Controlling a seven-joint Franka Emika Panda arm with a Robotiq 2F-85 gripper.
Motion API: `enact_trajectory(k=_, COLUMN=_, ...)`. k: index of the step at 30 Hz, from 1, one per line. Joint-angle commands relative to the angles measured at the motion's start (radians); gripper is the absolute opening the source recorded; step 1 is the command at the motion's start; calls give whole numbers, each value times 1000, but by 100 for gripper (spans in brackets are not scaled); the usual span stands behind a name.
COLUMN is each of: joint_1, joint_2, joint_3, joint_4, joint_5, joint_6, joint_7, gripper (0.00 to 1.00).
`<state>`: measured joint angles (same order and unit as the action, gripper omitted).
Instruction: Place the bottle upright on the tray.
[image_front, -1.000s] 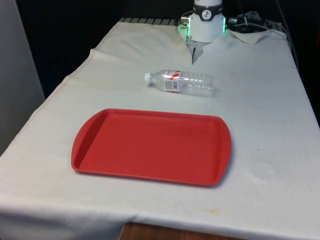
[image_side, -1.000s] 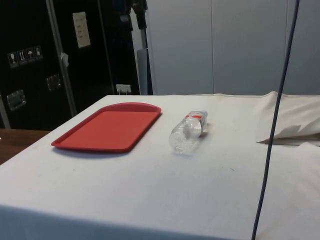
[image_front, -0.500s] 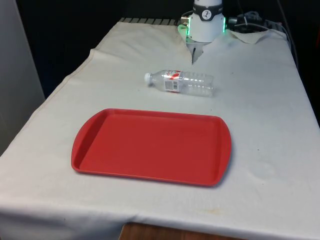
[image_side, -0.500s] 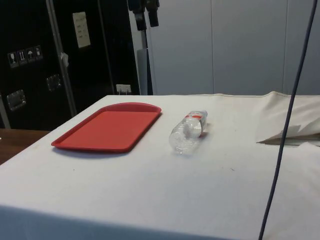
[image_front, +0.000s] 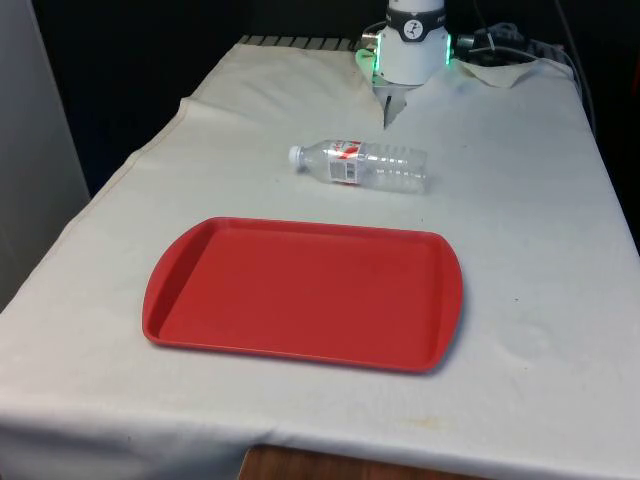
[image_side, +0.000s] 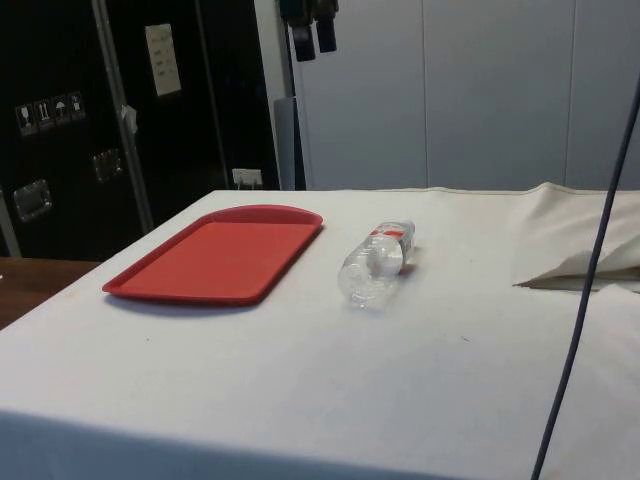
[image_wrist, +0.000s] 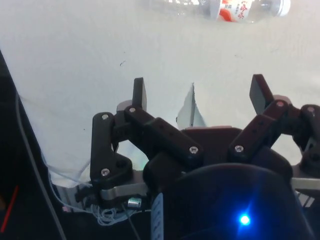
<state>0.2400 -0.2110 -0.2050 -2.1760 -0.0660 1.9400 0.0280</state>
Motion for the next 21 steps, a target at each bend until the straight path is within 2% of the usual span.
enact_trajectory(k=1, joint_1=-1, joint_2=-15, joint_3=5, joint_4=-17, joint_5=-12, joint_6=17, joint_7=13, gripper=100)
enact_trajectory(k=7, joint_1=-2, joint_2=-48, joint_3=16, joint_4=-57, joint_5=-23, joint_6=36, joint_7=35, gripper=100)
enact_trajectory(k=8, joint_1=0, joint_2=-43, joint_3=12, joint_4=-52, joint_5=-13, joint_6=25, joint_7=24, gripper=100)
enact_trajectory(k=9, joint_1=-2, joint_2=-56, joint_3=18, joint_4=-68, joint_5=-25, joint_6=43, joint_7=42, gripper=100)
enact_trajectory(k=16, joint_1=-3, joint_2=-82, joint_3=24, joint_4=-105, joint_5=-29, joint_6=64, joint_7=64, gripper=100)
enact_trajectory(k=17, joint_1=0, joint_2=-72, joint_3=20, joint_4=-93, joint_5=-18, joint_6=49, joint_7=51, gripper=100)
enact_trajectory(k=21, joint_1=-4, joint_2=-100, joint_3=25, joint_4=-137, joint_5=-27, joint_6=80, joint_7=79, gripper=100)
